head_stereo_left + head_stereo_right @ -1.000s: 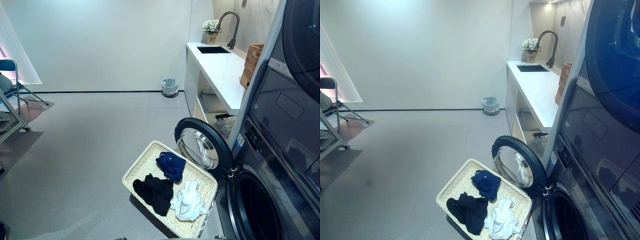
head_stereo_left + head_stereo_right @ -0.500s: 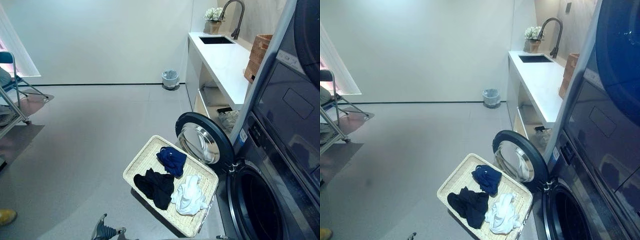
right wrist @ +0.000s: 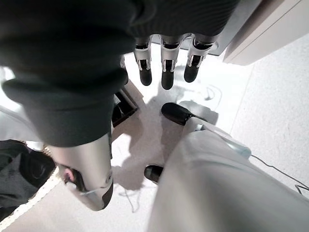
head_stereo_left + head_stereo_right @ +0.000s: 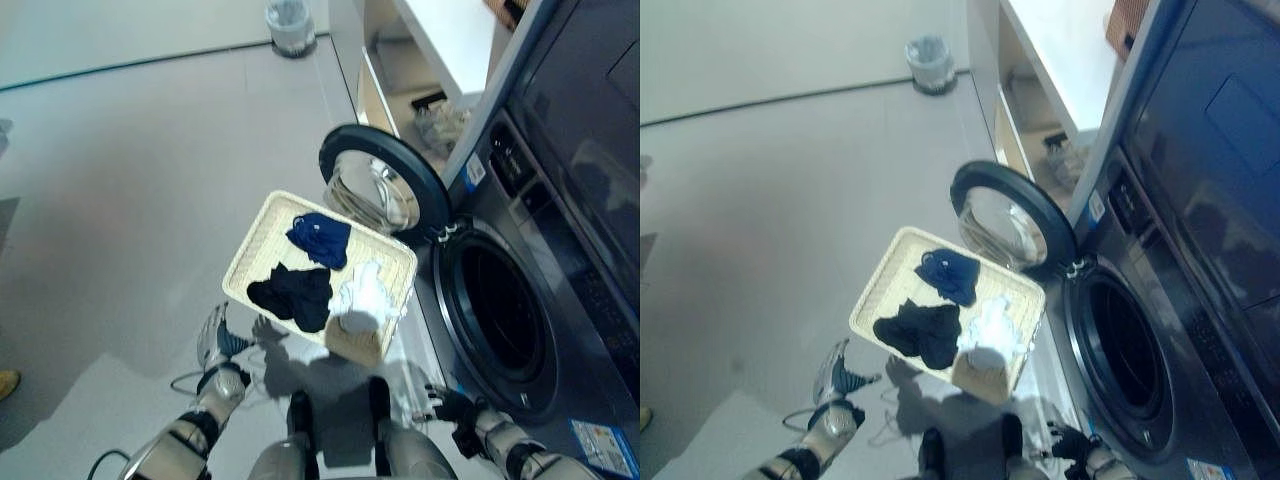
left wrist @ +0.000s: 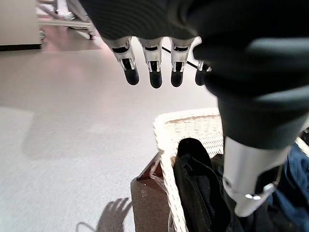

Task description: Put the clothes into the washing machine.

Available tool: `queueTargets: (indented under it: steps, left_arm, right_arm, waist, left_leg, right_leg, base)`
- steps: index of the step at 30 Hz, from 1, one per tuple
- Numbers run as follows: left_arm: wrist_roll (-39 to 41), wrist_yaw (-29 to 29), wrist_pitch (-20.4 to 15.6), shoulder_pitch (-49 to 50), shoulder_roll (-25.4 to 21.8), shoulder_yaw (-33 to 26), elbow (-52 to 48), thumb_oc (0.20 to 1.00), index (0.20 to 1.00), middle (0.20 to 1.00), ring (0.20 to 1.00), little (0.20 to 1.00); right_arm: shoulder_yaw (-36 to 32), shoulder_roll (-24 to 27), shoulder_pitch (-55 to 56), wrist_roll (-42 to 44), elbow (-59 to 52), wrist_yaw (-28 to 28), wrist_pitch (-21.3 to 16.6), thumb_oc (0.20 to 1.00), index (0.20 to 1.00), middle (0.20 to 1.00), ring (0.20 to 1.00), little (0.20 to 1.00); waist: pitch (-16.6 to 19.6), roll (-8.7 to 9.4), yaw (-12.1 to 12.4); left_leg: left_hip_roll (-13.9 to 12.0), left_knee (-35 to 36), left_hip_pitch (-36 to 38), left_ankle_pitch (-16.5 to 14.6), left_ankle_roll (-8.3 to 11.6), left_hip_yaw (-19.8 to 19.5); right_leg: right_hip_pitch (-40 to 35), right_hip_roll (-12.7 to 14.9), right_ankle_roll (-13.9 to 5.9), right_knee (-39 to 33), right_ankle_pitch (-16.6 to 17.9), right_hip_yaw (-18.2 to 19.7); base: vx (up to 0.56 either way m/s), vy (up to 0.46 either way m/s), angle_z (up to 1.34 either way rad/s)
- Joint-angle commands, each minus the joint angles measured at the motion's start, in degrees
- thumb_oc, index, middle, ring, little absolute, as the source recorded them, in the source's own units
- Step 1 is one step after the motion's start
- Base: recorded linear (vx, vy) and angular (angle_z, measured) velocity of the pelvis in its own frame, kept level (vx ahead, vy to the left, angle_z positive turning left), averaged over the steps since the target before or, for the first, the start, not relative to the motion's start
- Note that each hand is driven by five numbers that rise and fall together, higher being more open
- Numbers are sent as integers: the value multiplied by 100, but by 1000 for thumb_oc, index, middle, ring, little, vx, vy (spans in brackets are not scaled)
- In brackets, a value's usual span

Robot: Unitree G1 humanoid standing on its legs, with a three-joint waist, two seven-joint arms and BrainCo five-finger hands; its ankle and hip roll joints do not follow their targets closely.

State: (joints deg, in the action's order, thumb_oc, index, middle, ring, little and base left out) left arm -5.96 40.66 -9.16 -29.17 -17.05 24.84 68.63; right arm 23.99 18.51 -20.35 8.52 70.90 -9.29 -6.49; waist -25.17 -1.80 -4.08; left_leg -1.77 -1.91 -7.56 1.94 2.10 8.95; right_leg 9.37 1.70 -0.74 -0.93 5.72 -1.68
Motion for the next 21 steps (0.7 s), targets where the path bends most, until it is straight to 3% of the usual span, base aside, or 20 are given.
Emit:
queueTargets:
  steps: [1,8,12,21]
  left_arm:
    - [-37,352,-30,-187,-170,47,231,1000,1000,1000,1000,1000]
    - [-266,782,66,-1245,-485,82,403,1000,1000,1000,1000,1000]
    - [-408,717,321,-1822,-625,277,517,1000,1000,1000,1000,1000]
    - [-416,686,508,-2531,-783,513,681,1000,1000,1000,1000,1000]
  right_arm:
    - [310,-90,-83,368,-209,76,-124,1000,1000,1000,1000,1000]
    - [600,-196,-510,352,-251,60,-110,1000,1000,1000,1000,1000]
    - [739,-244,-709,489,-312,163,-99,1000,1000,1000,1000,1000]
    - [960,-196,-897,742,-577,293,-239,1000,1000,1000,1000,1000]
  waist:
    - [27,352,-159]
    - [-424,531,-360]
    - [-462,596,-462]
    - [-462,704,-660]
  left_leg:
    - [564,-1182,-552,-876,-341,93]
    - [541,-1542,-1203,-933,-338,262]
    - [558,-1718,-1633,-968,-324,275]
    - [588,-2103,-2393,-1020,-272,265]
  right_leg:
    - [427,71,-337,371,-266,283]
    - [1152,4,-388,619,-162,503]
    - [1639,0,-406,779,-116,506]
    - [2407,-57,-361,969,-20,483]
  base:
    - [-112,68,-20]
    - [-69,31,-13]
    - [-7,14,-5]
    - [27,17,-6]
